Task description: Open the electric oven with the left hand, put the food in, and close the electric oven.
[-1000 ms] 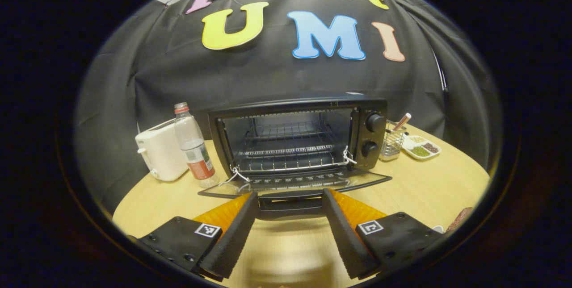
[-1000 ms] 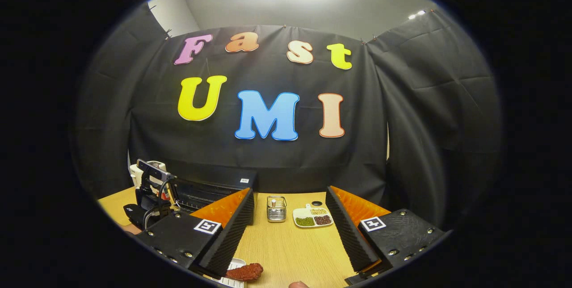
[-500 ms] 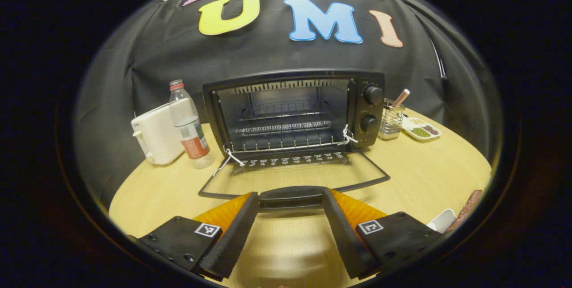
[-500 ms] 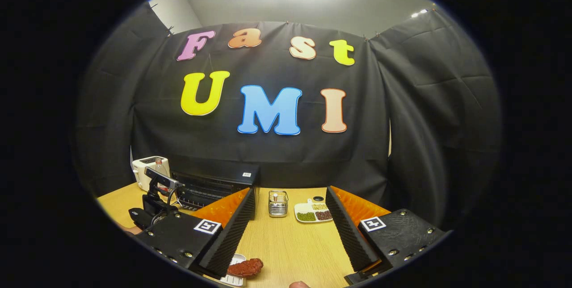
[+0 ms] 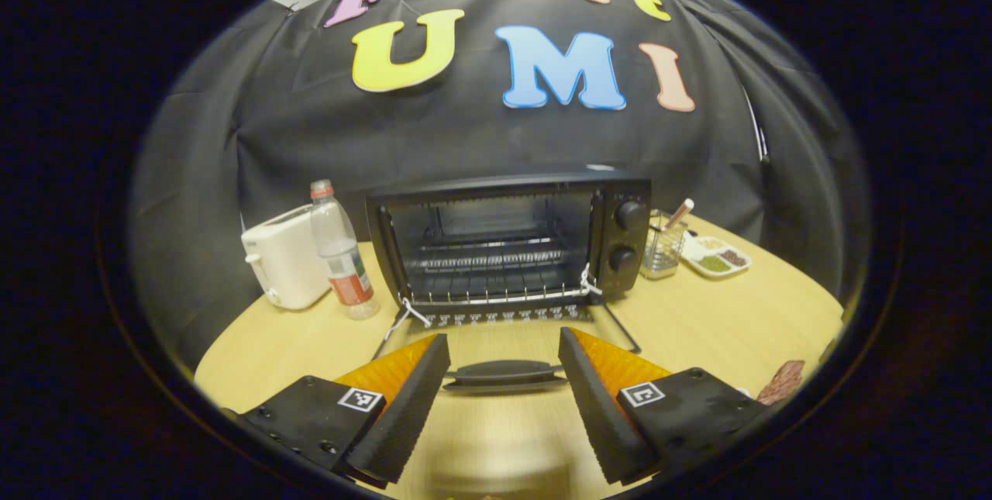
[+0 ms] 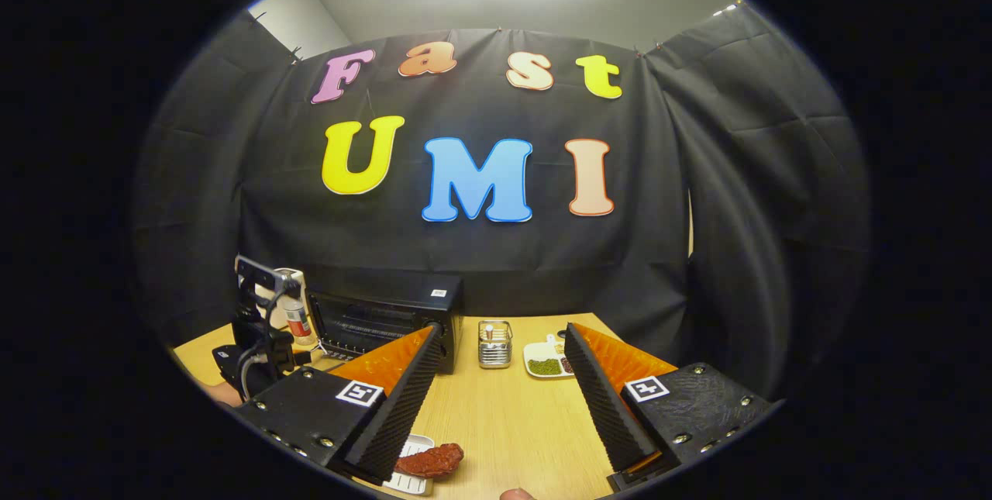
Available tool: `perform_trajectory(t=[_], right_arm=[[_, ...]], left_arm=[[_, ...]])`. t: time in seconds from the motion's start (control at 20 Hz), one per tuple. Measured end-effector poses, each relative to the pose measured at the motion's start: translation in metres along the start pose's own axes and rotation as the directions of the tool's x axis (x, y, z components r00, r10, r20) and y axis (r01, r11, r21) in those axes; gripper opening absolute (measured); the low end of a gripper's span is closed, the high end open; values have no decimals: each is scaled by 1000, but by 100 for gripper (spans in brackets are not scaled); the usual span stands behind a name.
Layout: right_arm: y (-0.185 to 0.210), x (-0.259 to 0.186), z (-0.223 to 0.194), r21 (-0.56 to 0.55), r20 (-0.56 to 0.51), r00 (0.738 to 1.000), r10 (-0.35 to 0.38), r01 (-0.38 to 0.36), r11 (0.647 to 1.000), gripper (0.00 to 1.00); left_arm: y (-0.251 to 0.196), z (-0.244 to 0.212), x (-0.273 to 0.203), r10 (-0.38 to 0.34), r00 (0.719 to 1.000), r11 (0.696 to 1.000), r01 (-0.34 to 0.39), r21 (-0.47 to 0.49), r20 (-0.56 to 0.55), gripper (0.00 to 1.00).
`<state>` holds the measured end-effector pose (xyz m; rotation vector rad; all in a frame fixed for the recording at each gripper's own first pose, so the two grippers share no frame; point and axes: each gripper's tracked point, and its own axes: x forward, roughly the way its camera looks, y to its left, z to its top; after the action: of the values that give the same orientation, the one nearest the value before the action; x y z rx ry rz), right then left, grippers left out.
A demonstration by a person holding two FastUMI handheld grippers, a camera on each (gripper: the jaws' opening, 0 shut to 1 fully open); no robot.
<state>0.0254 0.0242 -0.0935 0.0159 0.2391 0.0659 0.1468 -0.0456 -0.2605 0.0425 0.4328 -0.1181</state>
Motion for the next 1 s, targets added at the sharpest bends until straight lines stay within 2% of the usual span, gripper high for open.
perform_trajectory(t=[0.05, 0.1, 0.15, 0.2, 0.25, 0.3, 0.35, 0.4, 0.45, 0.7, 0.75, 0.8, 0.9, 1.0], right_arm=[[3, 2, -4, 9, -11, 1000, 17, -17, 1000, 98], [6, 3, -9, 18, -24, 999, 34, -34, 999, 98], [7, 5, -15, 30, -39, 998, 49, -48, 998, 98], [9, 6, -20, 42, -57, 996, 63, -60, 997, 98], [11, 8, -27, 56, -78, 994, 78, -74, 996, 98], [13, 10, -33, 70, -100, 991, 93, -86, 994, 98], [15, 12, -42, 82, -121, 987, 107, -97, 992, 98], [17, 14, -49, 96, -146, 982, 122, -108, 989, 98], [19, 16, -59, 112, -173, 975, 138, -120, 986, 98], [31, 22, -103, 242, -313, 921, 231, -157, 957, 98], [31, 23, -113, 271, -336, 911, 241, -151, 951, 98], [30, 25, -121, 296, -362, 899, 246, -140, 945, 98], [29, 30, -139, 340, -413, 871, 265, -122, 932, 98], [31, 31, -157, 384, -472, 830, 296, -109, 917, 98]], left_arm=[[1, 16, -7, 1, 999, 1000, -1, -5, 32, 100], [2, 30, -14, 1, 998, 1000, -1, -9, 59, 96], [2, 45, -22, 3, 996, 1000, -2, -14, 88, 100], [3, 59, -33, 6, 993, 1000, -4, -19, 120, 100], [5, 73, -43, 10, 989, 1000, -6, -24, 148, 91], [7, 86, -53, 15, 984, 1000, -10, -29, 179, 95], [9, 98, -63, 22, 978, 999, -16, -31, 206, 95], [12, 108, -73, 31, 972, 999, -24, -33, 232, 91], [16, 118, -83, 38, 967, 999, -30, -36, 252, 95], [43, 144, -121, 107, 945, 993, -84, -84, 310, 91], [49, 149, -129, 123, 939, 991, -99, -91, 320, 100], [56, 153, -137, 139, 934, 989, -113, -97, 330, 91], [66, 157, -152, 166, 924, 985, -139, -103, 344, 97], [76, 157, -163, 189, 918, 981, -164, -101, 349, 100]])
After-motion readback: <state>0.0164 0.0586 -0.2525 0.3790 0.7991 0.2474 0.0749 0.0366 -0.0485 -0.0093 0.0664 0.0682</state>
